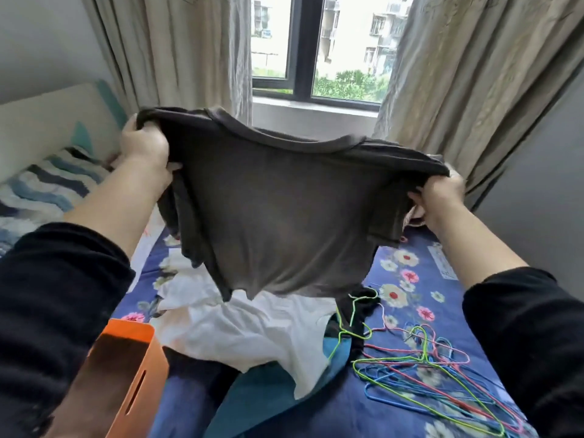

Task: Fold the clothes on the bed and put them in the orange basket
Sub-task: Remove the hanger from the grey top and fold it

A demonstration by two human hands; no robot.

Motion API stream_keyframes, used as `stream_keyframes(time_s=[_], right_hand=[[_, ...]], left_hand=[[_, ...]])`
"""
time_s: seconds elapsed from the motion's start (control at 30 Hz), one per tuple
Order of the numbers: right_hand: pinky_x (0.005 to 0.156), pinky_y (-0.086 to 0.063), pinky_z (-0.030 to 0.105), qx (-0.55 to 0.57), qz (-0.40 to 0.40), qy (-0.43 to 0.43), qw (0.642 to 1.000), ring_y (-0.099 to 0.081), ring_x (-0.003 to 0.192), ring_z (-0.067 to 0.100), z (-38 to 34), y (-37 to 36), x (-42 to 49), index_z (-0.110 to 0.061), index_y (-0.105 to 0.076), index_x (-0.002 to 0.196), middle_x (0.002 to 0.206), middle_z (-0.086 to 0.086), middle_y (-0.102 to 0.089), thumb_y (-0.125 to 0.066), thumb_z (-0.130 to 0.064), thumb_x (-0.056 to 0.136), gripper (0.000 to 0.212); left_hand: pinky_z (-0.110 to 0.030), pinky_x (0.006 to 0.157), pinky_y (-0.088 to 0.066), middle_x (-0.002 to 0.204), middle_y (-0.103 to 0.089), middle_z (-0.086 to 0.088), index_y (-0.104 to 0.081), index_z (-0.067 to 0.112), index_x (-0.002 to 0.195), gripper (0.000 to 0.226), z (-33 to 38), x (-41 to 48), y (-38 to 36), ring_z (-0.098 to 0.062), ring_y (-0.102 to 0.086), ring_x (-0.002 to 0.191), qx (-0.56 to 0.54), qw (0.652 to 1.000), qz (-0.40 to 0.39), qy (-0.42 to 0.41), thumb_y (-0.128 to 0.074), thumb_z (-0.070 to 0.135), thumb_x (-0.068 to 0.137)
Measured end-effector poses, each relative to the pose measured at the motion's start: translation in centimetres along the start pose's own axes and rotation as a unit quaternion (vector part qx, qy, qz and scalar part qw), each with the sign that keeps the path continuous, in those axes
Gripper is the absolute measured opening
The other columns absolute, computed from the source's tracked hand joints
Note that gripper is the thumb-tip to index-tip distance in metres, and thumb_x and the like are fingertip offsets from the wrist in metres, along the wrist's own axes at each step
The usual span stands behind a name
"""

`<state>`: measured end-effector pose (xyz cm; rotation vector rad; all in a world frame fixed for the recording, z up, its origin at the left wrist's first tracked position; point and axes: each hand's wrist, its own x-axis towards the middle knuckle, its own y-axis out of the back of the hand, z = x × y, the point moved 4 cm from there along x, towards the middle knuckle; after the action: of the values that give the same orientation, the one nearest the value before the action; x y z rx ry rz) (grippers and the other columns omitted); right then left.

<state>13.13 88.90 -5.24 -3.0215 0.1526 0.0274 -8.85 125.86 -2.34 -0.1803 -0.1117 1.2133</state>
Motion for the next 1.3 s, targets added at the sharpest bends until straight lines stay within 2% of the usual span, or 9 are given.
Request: stream_keyframes(time_s=[0.13,0.33,0.57,0.77,0.93,1.03,1.1,1.2,1.3], right_hand=[[0.066,-0.045,0.027,-0.018,0.049,0.109,0.993,-0.053,0.074,0.011,0.3,2.5,0.1,-0.036,-0.071,0.063,0.067,-0.016,-0.062,-0.039,-0.016,0.076,0.04],[0.071,-0.047,0.039,-0.179,0.042,0.119,0.976,-0.053,0.077,0.015,6.6,7.4,-0.6,-0.033,-0.071,0.076,0.07,-0.011,-0.06,-0.043,-0.024,0.072,0.03],[0.069,-0.037,0.035,-0.405,-0.007,-0.004,0.914,-0.054,0.08,0.027,18.7,13.5,-7.1,-0.005,-0.07,0.087,0.089,0.027,-0.066,-0.036,-0.026,0.062,0.047],[0.067,-0.036,0.032,-0.569,-0.181,-0.109,0.795,-0.061,0.085,0.036,29.4,18.6,-13.1,-0.024,-0.062,0.065,0.069,0.009,-0.064,-0.048,-0.011,0.071,0.02],[0.094,-0.045,0.035,-0.71,-0.286,-0.124,0.631,-0.056,0.12,0.029,39.2,23.2,-16.7,-0.028,-0.054,0.136,0.131,0.011,-0.061,-0.048,-0.002,0.081,0.061],[0.091,-0.041,0.033,-0.797,-0.341,-0.037,0.498,-0.049,0.125,0.023,41.8,24.8,-18.1,-0.036,-0.037,0.145,0.133,0.0,-0.057,-0.043,-0.006,0.088,0.065],[0.089,-0.037,0.034,-0.815,-0.369,0.014,0.447,-0.045,0.124,0.02,43.5,25.3,-18.9,-0.038,-0.035,0.146,0.128,-0.005,-0.054,-0.044,-0.009,0.09,0.064],[0.091,-0.036,0.038,-0.791,-0.43,-0.006,0.435,-0.041,0.124,0.025,46.9,26.6,-20.9,-0.037,-0.04,0.144,0.125,0.001,-0.049,-0.049,-0.01,0.088,0.062],[0.099,-0.039,0.038,-0.736,-0.464,-0.141,0.473,-0.041,0.125,0.025,50.0,28.6,-22.2,-0.034,-0.057,0.131,0.123,0.003,-0.047,-0.048,-0.01,0.086,0.051]], left_hand=[[-0.041,0.085,-0.057,0.082,-0.061,0.012,-0.057,0.025,0.082,0.021,-0.7,-1.5,1.5,-0.009,-0.058,0.084,-0.005,0.991,-0.009,-0.136,-0.043,0.022,0.097],[-0.019,0.05,-0.027,0.04,-0.037,0.019,-0.038,0.024,0.058,0.039,-8.2,-6.2,6.0,0.004,-0.031,0.046,0.102,0.976,-0.012,-0.193,-0.046,0.022,0.096],[-0.029,0.052,-0.036,0.051,-0.044,-0.001,-0.054,0.005,0.053,0.052,-23.6,-11.0,13.1,-0.011,-0.04,0.053,0.346,0.916,-0.164,-0.124,-0.044,0.054,0.066],[-0.035,0.06,-0.038,0.064,-0.057,-0.001,-0.047,0.018,0.051,0.043,-35.0,-16.2,20.1,-0.032,-0.06,0.074,0.605,0.721,-0.338,-0.011,-0.059,0.051,0.076],[-0.032,0.072,-0.042,0.085,-0.06,0.003,-0.044,0.026,0.059,0.033,-41.7,-19.7,23.9,-0.022,-0.061,0.094,0.698,0.577,-0.424,0.006,-0.057,0.048,0.079],[-0.032,0.08,-0.044,0.089,-0.056,0.004,-0.046,0.023,0.068,0.024,-43.9,-20.7,25.3,-0.018,-0.055,0.104,0.729,0.512,-0.454,-0.015,-0.055,0.043,0.079],[-0.033,0.083,-0.044,0.105,-0.059,0.003,-0.057,0.024,0.09,0.018,-45.7,-21.3,26.5,-0.018,-0.049,0.115,0.779,0.421,-0.465,-0.019,-0.052,0.04,0.084],[-0.043,0.093,-0.043,0.125,-0.05,0.002,-0.051,0.023,0.12,0.033,-48.7,-22.6,28.3,-0.018,-0.037,0.126,0.827,0.297,-0.473,0.062,-0.049,0.033,0.089],[-0.045,0.099,-0.039,0.131,-0.044,-0.001,-0.047,0.022,0.127,0.037,-50.6,-24.3,26.9,-0.022,-0.033,0.128,0.845,0.263,-0.453,0.105,-0.046,0.027,0.09]])
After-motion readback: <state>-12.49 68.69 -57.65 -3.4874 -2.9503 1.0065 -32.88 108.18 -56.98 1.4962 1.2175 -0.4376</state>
